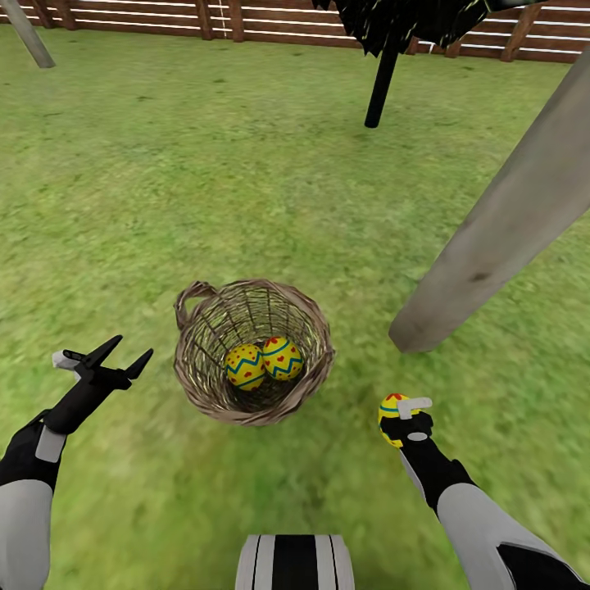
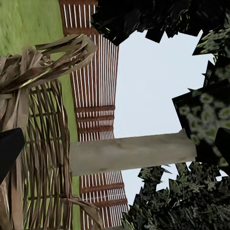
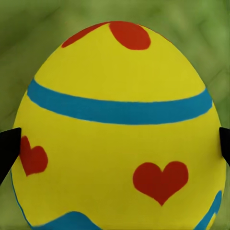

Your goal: Take the three Easter eggs out of the wicker basket on the lawn in the garden, then place them on the lawn next to a single tree (choose any tree) so that all three eggs are next to the same tree and none are left in the basket.

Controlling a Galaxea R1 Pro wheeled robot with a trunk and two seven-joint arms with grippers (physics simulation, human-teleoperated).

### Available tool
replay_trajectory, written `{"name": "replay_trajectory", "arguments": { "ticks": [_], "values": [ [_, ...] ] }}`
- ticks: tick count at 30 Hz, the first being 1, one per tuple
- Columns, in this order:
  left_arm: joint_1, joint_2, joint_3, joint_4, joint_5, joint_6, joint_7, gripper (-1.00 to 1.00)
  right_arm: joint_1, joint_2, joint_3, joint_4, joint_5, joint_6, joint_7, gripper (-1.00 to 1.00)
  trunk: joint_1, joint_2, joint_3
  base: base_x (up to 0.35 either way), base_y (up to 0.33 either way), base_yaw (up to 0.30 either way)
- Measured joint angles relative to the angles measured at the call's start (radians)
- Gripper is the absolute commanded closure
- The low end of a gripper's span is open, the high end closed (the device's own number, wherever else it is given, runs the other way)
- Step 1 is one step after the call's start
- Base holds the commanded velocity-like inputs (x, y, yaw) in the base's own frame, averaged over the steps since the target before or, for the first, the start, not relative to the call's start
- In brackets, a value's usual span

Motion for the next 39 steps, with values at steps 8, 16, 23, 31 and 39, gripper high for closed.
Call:
{"name": "replay_trajectory", "arguments": {
  "ticks": [8, 16, 23, 31, 39],
  "values": [
    [0.000, 0.000, 0.000, 0.000, 0.000, 0.000, 0.000, -1.00, 0.000, 0.001, 0.000, 0.001, 0.001, 0.000, -0.002, 1.00, 0.000, 0.000, 0.000, 0.000, 0.000, 0.000],
    [0.000, 0.001, 0.001, 0.002, 0.000, 0.000, 0.000, -1.00, 0.001, 0.000, 0.003, -0.009, 0.005, 0.001, 0.004, -1.00, 0.001, 0.000, 0.000, 0.000, 0.000, 0.000],
    [0.000, 0.001, 0.000, -0.001, -0.001, 0.000, 0.000, -1.00, 0.001, 0.000, 0.003, -0.001, 0.006, 0.001, 0.004, -1.00, 0.000, 0.000, 0.004, 0.000, 0.000, 0.000],
    [0.000, 0.001, -0.002, -0.004, -0.001, 0.001, 0.000, -1.00, 0.001, 0.000, 0.004, 0.060, 0.006, 0.001, 0.004, -1.00, -0.003, 0.002, 0.035, 0.000, 0.000, 0.000],
    [-0.001, 0.001, -0.003, -0.004, -0.001, 0.001, 0.000, -1.00, 0.001, -0.003, 0.000, 0.079, -0.003, 0.000, 0.007, -1.00, -0.007, 0.004, 0.066, 0.000, 0.000, 0.000]
  ]
}}
